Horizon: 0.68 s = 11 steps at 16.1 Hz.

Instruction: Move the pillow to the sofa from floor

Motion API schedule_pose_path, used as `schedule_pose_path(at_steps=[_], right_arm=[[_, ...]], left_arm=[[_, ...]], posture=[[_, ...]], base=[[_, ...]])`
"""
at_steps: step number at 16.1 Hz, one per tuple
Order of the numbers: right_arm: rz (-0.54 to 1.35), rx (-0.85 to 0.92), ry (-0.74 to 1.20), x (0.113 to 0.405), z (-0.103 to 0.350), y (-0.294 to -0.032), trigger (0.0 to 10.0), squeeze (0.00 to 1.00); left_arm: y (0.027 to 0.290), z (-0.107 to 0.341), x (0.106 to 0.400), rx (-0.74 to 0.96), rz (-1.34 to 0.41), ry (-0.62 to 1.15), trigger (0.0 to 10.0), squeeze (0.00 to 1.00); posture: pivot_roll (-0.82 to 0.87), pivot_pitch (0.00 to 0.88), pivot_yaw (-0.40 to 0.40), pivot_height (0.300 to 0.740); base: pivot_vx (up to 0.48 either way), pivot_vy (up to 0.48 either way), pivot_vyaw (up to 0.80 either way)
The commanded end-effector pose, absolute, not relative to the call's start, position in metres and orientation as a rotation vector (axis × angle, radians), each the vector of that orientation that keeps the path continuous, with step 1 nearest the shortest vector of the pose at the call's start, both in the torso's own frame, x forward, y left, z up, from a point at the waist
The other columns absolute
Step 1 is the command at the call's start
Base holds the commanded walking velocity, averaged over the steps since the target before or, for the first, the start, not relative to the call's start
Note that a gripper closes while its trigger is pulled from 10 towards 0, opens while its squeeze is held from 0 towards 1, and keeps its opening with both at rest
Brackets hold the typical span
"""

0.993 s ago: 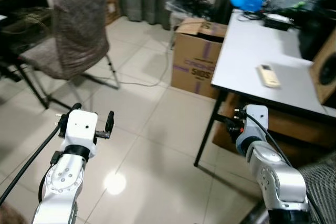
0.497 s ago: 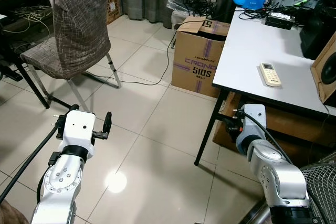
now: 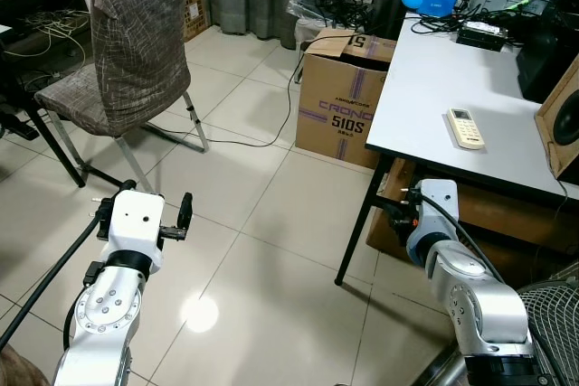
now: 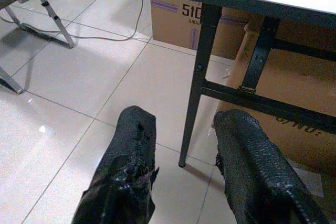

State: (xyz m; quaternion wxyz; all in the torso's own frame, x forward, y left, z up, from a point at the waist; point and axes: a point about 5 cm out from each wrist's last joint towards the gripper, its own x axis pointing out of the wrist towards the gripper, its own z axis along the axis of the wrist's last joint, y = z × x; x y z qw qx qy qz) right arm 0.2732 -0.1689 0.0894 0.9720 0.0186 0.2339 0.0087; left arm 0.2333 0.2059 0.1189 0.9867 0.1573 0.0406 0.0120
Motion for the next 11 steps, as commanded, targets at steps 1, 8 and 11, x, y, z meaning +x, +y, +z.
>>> schedule_pose_path(at_steps=[1,8,11], right_arm=[[0.022,0.034,0.454,0.275,0.093,-0.170,10.0,0.00],[0.034,0.124,0.447,0.264,0.088,-0.160,10.0,0.00],[0.039,0.122,0.465,0.261,0.085,-0.160,10.0,0.00]], left_arm=[[0.207,0.116,0.234,0.314,0.022,0.098,10.0,0.00],[0.203,0.120,0.238,0.331,-0.038,0.121,10.0,0.00],[0.202,0.118,0.233,0.336,-0.051,0.131,10.0,0.00]], posture=[[-0.01,0.000,-0.019,0.740],[-0.03,0.000,0.021,0.740],[-0.01,0.000,0.013,0.740]], base=[[0.000,0.000,0.00],[0.000,0.000,0.00],[0.000,0.000,0.00]])
